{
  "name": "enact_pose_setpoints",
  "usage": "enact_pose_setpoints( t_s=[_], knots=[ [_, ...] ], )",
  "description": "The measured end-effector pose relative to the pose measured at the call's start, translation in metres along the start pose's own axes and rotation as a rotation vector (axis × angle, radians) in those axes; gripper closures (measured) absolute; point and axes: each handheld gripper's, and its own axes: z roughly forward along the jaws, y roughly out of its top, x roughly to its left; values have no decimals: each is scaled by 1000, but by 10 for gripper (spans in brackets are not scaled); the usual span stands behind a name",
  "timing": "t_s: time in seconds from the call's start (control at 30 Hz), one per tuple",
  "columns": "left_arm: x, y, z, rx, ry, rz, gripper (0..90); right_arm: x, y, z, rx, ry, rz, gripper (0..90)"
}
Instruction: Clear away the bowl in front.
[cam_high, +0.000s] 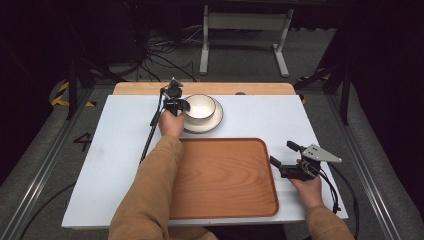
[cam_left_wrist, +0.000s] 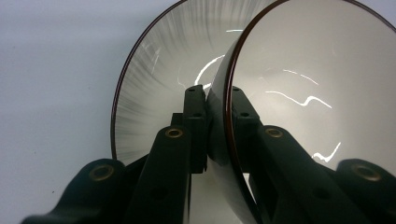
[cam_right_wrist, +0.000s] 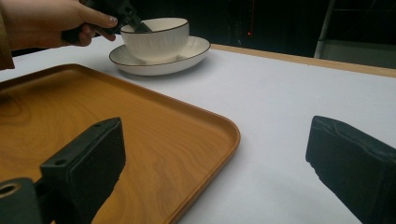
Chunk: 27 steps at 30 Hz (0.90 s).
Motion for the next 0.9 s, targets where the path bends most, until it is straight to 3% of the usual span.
enact_pose_setpoints(
  t_s=[0.27, 0.47, 0.77, 0.9],
  knots=[
    [2, 1, -4, 1, -36, -20, 816, 0, 0, 0, -1, -4, 4, 53],
    [-1, 2, -11, 3, -40, 9, 815, 0, 0, 0, -2, -2, 4, 53],
    [-6, 6, -35, -13, -49, 47, 815, 0, 0, 0, -3, -3, 4, 53],
    [-9, 7, -46, -8, -40, 88, 815, 0, 0, -1, -1, -3, 7, 53]
  ],
)
